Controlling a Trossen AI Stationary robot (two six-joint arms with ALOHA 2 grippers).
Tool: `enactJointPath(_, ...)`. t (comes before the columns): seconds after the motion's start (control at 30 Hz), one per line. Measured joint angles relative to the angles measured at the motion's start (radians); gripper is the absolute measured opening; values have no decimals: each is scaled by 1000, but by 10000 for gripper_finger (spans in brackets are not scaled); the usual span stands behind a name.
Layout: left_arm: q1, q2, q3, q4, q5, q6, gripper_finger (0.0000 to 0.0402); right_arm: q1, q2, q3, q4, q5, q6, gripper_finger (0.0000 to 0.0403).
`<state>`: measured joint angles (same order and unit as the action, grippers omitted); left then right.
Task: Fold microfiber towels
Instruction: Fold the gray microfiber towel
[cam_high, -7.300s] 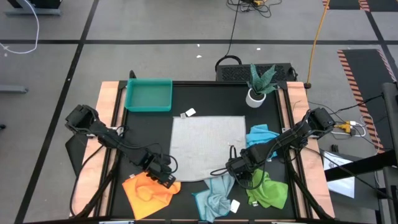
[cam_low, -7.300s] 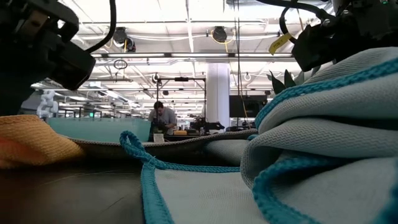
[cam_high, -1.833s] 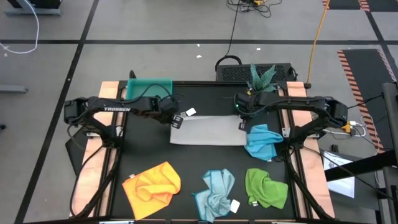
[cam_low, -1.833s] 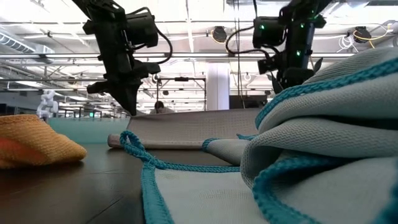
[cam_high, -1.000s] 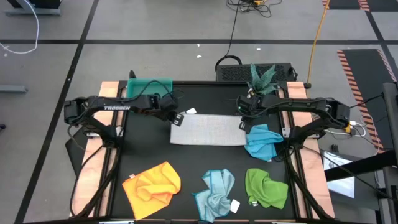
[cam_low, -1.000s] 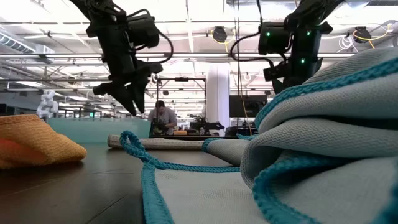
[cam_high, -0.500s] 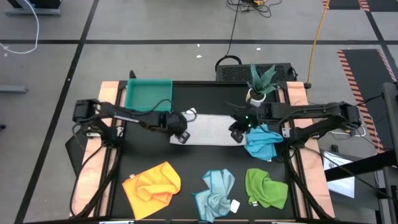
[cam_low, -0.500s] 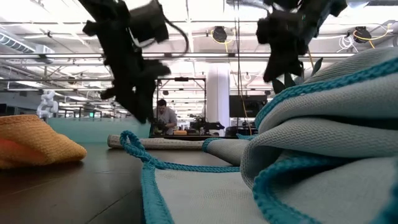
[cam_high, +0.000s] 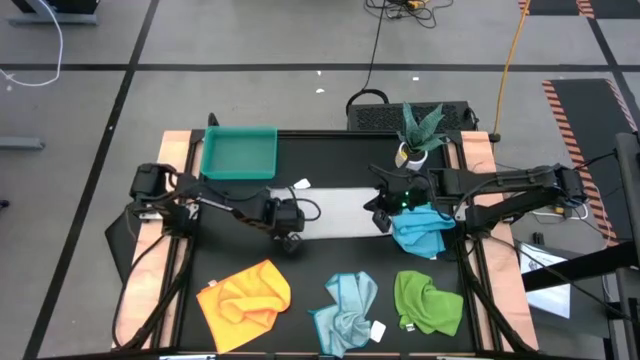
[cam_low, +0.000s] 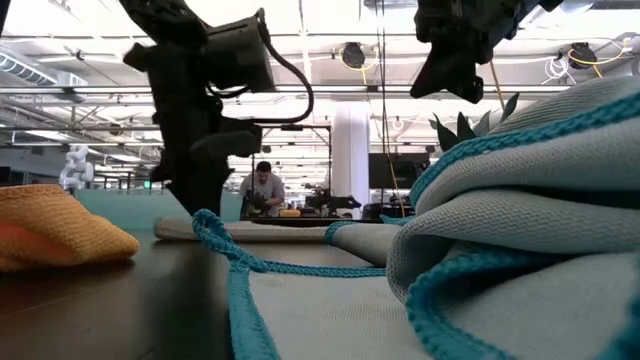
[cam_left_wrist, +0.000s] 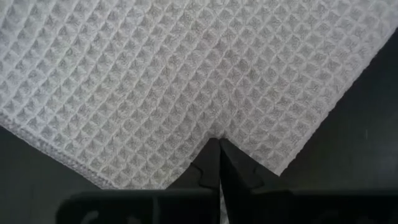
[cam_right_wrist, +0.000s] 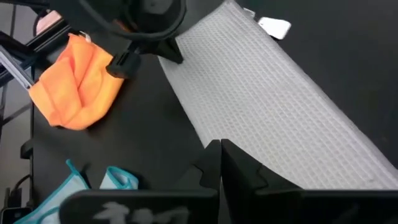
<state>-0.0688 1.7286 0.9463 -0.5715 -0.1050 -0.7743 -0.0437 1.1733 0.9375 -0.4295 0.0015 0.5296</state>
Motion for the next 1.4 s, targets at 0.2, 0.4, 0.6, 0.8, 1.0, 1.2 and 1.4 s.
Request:
enactJointPath(0.2,-60,-9,-1,-63,-17,-65,4,13,1,0,-1,-3,8,0)
enactJointPath(0.4,-53,-119,-6,-79,-7,-131,18,37,-9,0,-1,-32,64,0)
enactJointPath(0.6,-54,-280,-5,-61,-109,-147,13,132,-20,0,-5,1,194,0)
enactJointPath(0.8,-53,-346,-5,-74,-169,-111,4,223,-13,0,-23,74,295,0)
enactJointPath(1.0,-80,-284,-4,-104,-126,-112,22,229,-14,0,-22,76,322,0)
enactJointPath(1.2,-141,-138,-4,-101,-32,-181,10,229,-15,0,-17,75,299,0)
enactJointPath(1.4,-163,-106,-4,-53,86,-186,6,227,-15,0,-59,20,293,0)
